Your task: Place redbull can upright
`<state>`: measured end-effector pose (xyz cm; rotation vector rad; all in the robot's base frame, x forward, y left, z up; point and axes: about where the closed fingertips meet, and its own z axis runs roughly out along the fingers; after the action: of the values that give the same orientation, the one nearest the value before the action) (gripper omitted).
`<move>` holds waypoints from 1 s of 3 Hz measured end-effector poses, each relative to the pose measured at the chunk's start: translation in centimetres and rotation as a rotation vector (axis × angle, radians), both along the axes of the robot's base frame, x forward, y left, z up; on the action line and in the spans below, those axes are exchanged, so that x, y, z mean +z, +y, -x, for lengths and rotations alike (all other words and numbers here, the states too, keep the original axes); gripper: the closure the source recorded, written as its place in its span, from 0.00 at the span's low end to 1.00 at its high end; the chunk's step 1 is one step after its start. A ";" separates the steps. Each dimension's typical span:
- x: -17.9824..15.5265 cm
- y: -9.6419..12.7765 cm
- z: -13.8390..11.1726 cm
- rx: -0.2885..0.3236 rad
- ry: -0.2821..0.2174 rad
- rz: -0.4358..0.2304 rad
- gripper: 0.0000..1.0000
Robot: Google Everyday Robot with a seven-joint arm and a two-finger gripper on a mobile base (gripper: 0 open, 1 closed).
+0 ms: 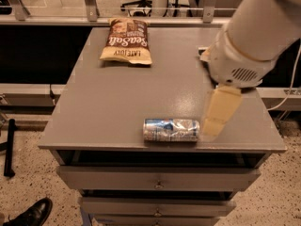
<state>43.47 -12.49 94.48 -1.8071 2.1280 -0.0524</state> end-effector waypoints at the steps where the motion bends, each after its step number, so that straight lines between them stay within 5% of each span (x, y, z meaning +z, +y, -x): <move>1: -1.5 3.3 0.6 0.036 -0.002 -0.001 0.00; 3: -6.6 9.8 1.3 0.087 0.021 0.016 0.00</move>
Offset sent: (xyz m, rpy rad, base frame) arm -0.0158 0.1314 -0.1020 -0.0153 0.0499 0.1197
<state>42.21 -2.72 87.91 -1.9146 2.0660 -0.0289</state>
